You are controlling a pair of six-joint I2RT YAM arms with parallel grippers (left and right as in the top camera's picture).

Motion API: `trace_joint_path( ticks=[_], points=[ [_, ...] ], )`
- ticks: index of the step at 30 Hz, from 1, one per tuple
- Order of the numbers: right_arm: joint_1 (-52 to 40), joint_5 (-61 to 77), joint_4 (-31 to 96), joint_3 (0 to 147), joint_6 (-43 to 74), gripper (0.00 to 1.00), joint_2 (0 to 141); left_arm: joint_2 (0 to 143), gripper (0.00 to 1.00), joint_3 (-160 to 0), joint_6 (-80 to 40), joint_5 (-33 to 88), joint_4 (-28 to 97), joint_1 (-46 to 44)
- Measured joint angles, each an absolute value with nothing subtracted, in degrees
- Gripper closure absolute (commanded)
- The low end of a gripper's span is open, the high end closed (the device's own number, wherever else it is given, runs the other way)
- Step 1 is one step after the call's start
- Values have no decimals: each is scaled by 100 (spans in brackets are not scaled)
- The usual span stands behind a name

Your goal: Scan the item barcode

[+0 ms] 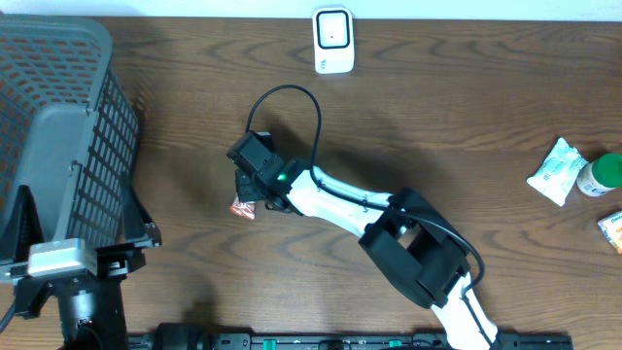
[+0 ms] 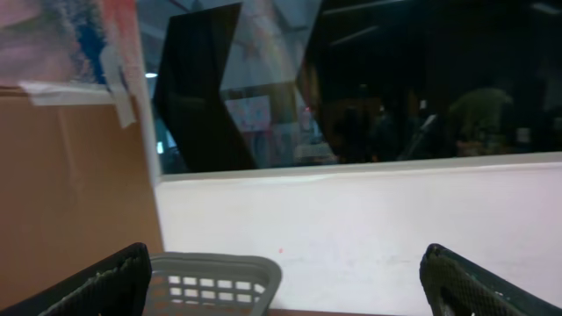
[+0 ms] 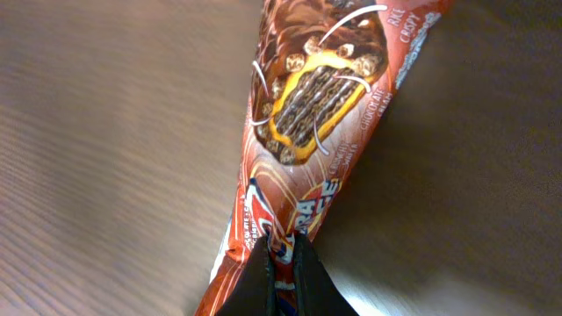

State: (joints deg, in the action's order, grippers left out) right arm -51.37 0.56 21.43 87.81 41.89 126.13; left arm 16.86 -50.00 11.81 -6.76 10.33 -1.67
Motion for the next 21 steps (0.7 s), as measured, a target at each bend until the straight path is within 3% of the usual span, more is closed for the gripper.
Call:
trace_joint_path(
  ticks=[12,21],
  points=[
    [-4357,-884,6407,8801,4193,99,10991,1597,2,-5000,1181,-676,1288,622],
    [-3959,-86,7325,8611,4521,99,10949,1597,2,-5000,753,-676,1306,668]
  ],
)
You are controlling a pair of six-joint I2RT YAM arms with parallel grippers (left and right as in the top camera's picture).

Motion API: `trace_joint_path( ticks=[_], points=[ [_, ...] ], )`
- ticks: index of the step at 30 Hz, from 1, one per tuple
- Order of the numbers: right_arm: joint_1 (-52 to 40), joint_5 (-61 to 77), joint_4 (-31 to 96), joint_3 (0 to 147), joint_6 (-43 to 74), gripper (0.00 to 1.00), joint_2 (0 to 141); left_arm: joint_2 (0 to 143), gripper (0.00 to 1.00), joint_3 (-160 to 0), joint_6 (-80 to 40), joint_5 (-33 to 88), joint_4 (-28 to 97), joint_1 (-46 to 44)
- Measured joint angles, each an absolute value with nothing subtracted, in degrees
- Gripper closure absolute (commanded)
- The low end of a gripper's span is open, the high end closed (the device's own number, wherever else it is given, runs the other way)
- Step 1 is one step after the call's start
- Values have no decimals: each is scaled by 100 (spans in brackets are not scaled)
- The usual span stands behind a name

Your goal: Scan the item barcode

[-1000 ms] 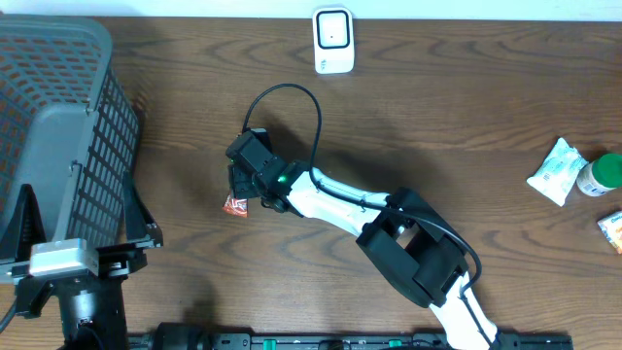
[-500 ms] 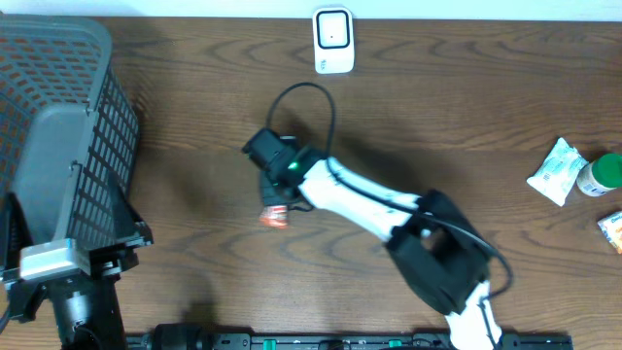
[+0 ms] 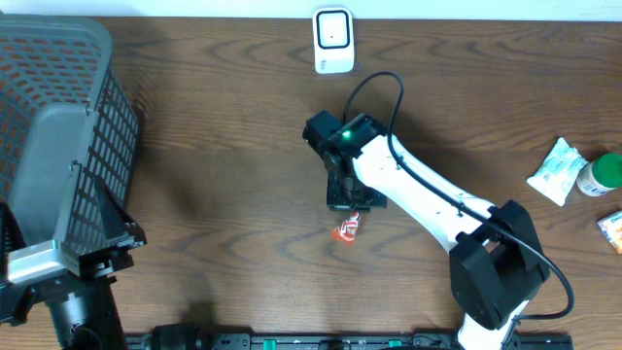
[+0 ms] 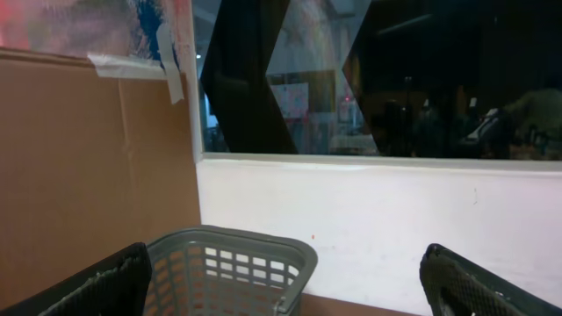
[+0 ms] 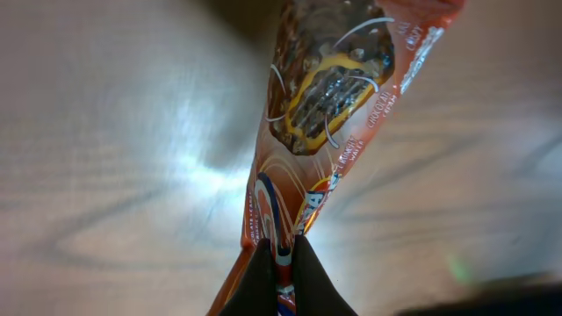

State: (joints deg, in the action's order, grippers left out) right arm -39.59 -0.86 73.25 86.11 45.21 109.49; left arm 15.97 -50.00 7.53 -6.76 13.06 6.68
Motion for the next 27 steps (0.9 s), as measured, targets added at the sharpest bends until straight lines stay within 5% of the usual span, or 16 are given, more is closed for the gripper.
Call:
trace_joint_path(
  ticks=[16,27],
  points=[
    [-3844,1708,9299,8554,5470,98,11013,1597,2,-5000,458,-676,1334,666],
    [-3468,2259,9502,8547,5356,99,12027,1597,2,-5000,443,-676,1417,666]
  ],
)
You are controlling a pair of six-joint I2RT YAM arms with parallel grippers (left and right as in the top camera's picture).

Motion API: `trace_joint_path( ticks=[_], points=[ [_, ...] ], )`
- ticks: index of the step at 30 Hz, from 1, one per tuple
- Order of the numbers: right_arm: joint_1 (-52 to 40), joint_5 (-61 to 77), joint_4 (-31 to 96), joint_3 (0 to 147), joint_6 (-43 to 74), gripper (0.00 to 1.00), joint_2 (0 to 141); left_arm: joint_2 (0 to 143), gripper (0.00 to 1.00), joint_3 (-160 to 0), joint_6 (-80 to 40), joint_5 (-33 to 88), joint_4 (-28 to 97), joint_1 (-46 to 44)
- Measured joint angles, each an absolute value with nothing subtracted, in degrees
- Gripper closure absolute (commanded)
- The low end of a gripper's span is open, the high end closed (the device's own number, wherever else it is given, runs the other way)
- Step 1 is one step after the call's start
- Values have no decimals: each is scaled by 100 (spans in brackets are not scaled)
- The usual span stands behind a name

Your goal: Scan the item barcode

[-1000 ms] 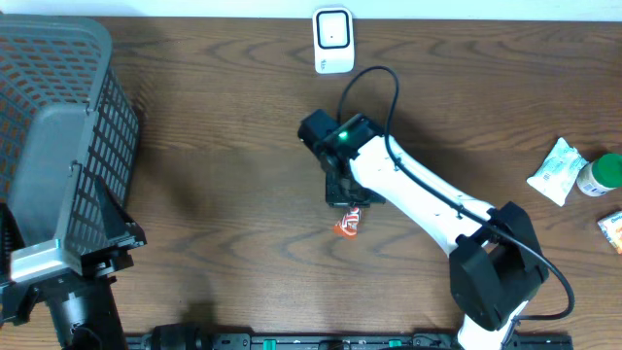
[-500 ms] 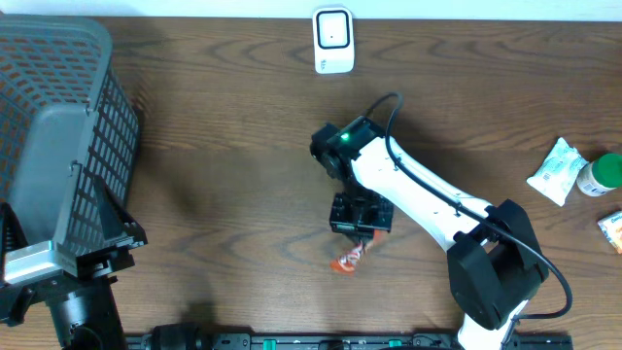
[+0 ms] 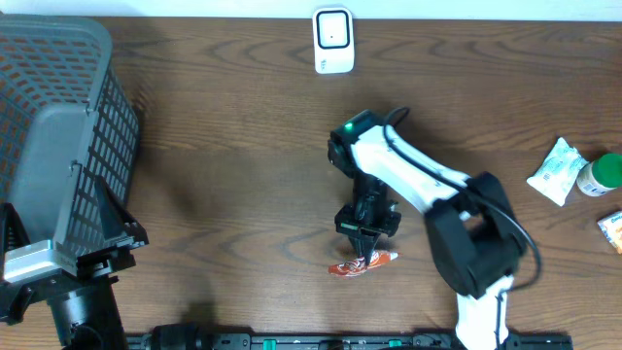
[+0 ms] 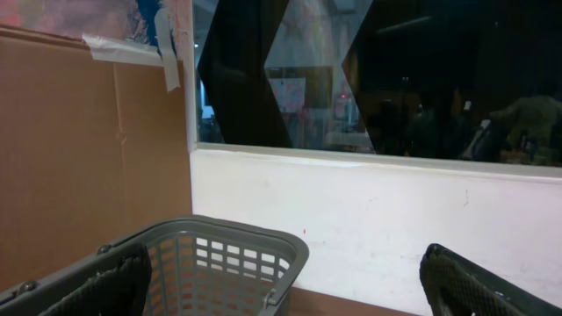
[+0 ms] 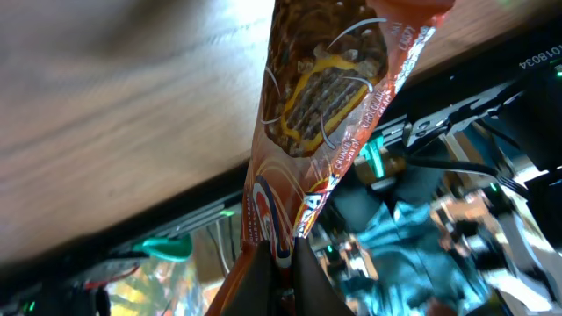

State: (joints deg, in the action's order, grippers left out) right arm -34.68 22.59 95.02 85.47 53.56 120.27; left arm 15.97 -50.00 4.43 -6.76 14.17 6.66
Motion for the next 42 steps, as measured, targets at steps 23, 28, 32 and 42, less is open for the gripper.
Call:
trace_joint_path(
  ticks=[23,28,32,42],
  points=[
    [-2062,1964,8364,8591,5037,85,12702,1597,2,-4718,443,-676,1406,668],
    [-1855,1682,9074,9233,4812,57,12707,1597,2,-4718,440,-676,1398,668],
    [-1730,1509,9430,9937,4340,1,12707,1597,2,-4718,440,-676,1396,668],
    [-1708,2283,8984,10407,733,25,12707,1597,2,-4718,438,-676,1393,666]
  ],
)
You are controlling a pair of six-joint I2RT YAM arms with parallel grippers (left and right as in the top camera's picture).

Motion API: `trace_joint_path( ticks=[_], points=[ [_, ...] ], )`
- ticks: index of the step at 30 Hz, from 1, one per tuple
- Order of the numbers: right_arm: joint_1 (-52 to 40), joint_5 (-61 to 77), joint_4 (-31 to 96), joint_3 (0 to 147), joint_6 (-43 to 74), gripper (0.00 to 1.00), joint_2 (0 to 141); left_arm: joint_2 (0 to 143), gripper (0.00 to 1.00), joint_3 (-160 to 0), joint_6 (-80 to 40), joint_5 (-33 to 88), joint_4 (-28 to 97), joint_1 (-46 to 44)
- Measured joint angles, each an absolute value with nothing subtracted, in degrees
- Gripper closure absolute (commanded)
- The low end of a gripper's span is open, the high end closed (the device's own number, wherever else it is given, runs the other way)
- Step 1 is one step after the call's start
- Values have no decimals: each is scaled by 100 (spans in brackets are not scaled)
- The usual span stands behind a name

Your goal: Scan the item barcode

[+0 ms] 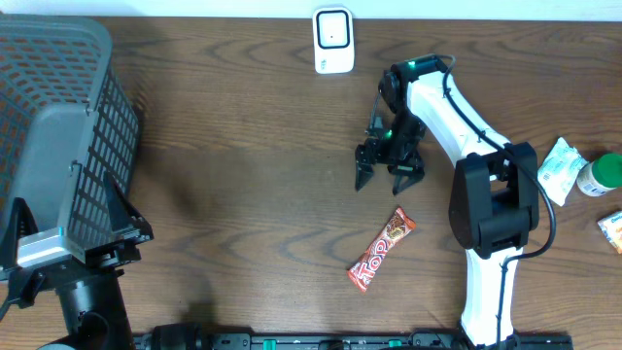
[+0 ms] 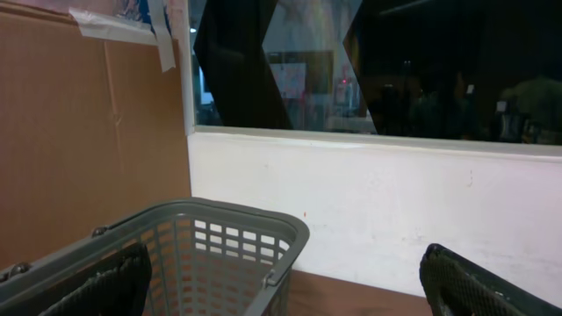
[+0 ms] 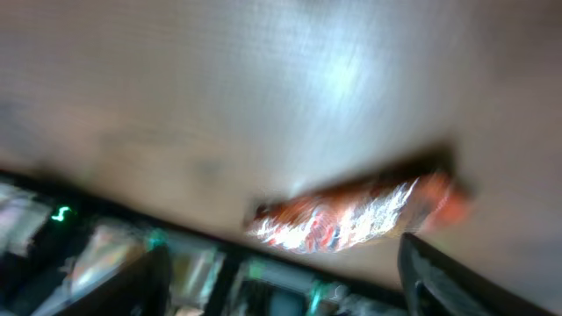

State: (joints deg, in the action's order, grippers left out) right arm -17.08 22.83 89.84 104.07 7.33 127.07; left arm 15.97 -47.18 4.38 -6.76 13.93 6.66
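A red and orange chocolate bar wrapper [image 1: 382, 251] lies flat on the wooden table, front of centre; it shows blurred in the right wrist view [image 3: 351, 213]. My right gripper [image 1: 389, 173] hangs open above the table, behind the bar, with nothing between its fingers. A white scanner [image 1: 332, 40] stands at the table's back edge. My left gripper [image 2: 281, 281] is open at the far left, pointing over the grey basket [image 2: 211, 254], empty.
The grey mesh basket [image 1: 58, 126] fills the left end of the table. At the right edge lie a white packet [image 1: 556, 170], a green-capped bottle [image 1: 603, 173] and an orange packet [image 1: 612, 229].
My right gripper has let go of the chocolate bar, which now lies on the table. The gripper has opened and moved back and slightly right, toward the scanner. The left arm stays put.
My right gripper was shut on the bar at the table's centre left. It then held it near the middle, below the scanner, then lower toward the front edge. Now the bar lies flat on the table and the gripper is open behind it.
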Motion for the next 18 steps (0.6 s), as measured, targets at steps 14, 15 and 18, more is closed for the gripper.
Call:
trace_joint_path(
  ticks=[14,15,18],
  points=[
    [-1660,1262,7839,9227,-1918,1,12702,1597,2,-4718,427,-676,1391,666],
    [-1638,1319,7802,9113,-2104,1,12645,1597,2,-4718,427,-676,1387,666],
    [-1527,1498,7579,8816,-2565,2,12449,1597,2,-4718,427,-676,1389,668]
  ],
)
